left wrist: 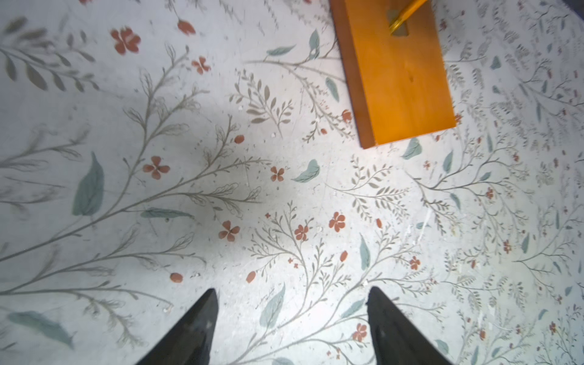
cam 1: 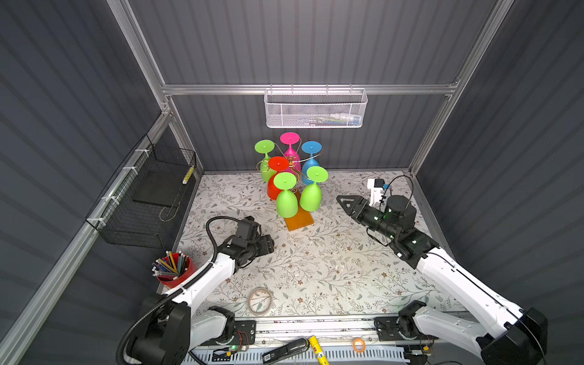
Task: Take the wine glass off the wine glass rack
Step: Pick up the wine glass from the wine glass rack.
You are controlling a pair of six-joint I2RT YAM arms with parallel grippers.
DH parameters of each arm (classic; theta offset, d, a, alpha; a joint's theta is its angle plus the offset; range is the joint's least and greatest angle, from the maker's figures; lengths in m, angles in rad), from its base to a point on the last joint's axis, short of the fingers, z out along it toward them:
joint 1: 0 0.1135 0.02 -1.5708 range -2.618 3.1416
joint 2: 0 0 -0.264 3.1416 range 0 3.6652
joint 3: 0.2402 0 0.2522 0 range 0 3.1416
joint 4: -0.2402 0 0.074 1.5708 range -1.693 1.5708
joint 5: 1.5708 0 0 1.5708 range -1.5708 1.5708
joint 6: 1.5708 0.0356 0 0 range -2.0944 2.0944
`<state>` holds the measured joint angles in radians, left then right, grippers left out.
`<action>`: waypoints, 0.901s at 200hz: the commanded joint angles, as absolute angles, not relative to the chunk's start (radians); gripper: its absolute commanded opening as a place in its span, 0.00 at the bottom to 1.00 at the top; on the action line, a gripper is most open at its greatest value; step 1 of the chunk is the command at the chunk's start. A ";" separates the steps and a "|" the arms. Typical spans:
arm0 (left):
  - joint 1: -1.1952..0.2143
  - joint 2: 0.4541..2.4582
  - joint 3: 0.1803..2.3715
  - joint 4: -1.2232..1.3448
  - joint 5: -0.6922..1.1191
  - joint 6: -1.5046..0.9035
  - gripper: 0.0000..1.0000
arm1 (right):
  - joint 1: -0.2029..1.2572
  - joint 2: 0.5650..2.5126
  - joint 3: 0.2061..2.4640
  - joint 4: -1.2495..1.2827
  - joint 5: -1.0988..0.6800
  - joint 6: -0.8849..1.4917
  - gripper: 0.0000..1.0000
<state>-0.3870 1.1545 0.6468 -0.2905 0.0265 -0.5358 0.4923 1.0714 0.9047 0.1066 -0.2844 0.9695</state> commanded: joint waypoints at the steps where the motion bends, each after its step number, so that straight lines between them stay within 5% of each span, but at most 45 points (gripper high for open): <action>1: -0.391 1.093 0.729 -0.423 -0.021 -0.488 0.75 | 0.468 1.111 0.958 0.101 -0.401 1.037 0.54; 180: -0.410 1.019 1.192 -0.567 0.008 -0.172 0.73 | 0.417 1.391 1.163 0.280 -0.482 1.280 0.47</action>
